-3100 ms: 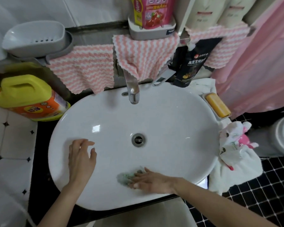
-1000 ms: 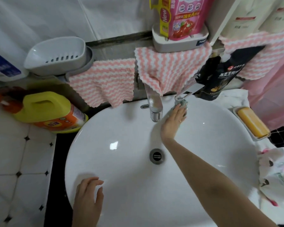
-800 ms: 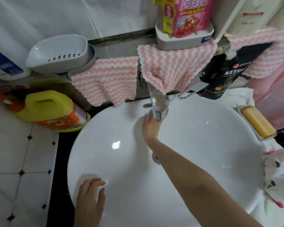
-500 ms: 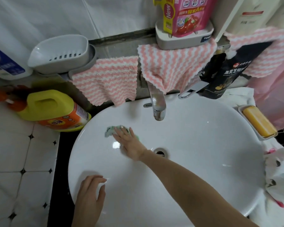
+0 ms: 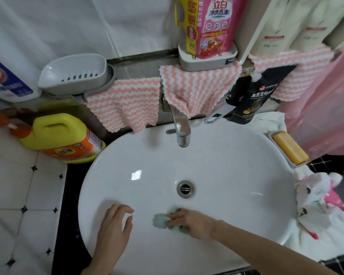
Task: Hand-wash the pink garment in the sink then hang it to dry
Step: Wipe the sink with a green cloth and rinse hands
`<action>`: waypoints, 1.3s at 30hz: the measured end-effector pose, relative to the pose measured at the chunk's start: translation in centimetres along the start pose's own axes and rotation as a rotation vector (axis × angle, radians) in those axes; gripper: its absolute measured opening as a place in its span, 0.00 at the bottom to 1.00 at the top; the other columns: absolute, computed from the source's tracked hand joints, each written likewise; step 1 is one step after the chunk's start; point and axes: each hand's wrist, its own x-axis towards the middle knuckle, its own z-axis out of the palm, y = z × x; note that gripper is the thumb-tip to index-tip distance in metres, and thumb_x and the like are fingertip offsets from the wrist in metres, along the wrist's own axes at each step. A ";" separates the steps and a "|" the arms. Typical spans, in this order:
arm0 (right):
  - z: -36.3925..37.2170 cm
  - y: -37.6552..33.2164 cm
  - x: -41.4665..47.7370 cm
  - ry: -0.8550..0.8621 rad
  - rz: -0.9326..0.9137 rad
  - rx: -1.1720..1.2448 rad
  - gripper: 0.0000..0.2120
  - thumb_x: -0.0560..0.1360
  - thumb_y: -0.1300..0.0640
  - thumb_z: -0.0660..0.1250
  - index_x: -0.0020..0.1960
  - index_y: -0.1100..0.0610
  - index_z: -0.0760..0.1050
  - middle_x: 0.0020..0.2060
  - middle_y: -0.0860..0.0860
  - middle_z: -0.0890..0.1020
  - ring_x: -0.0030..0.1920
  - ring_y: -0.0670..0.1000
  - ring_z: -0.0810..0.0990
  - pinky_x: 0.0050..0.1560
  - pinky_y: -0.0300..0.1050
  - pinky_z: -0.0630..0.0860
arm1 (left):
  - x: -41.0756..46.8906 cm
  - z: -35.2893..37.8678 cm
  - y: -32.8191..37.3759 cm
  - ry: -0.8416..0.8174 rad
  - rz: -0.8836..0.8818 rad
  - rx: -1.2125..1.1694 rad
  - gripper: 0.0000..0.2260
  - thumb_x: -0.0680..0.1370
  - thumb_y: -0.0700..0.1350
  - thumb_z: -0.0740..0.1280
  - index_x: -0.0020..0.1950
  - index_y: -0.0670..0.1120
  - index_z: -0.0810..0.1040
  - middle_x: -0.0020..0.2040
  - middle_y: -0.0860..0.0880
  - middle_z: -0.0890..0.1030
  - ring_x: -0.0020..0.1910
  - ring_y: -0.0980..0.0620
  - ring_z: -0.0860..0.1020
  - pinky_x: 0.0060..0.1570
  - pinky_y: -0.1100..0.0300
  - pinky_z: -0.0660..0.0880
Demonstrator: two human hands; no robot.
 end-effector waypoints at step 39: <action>-8.5 -3.7 -4.6 0.251 0.526 1.291 0.21 0.79 0.43 0.60 0.62 0.56 0.77 0.57 0.56 0.82 0.59 0.55 0.80 0.63 0.53 0.74 | 3.2 5.7 11.2 -0.461 -0.128 -0.405 0.07 0.76 0.42 0.68 0.52 0.49 0.72 0.44 0.55 0.76 0.42 0.57 0.75 0.44 0.67 0.73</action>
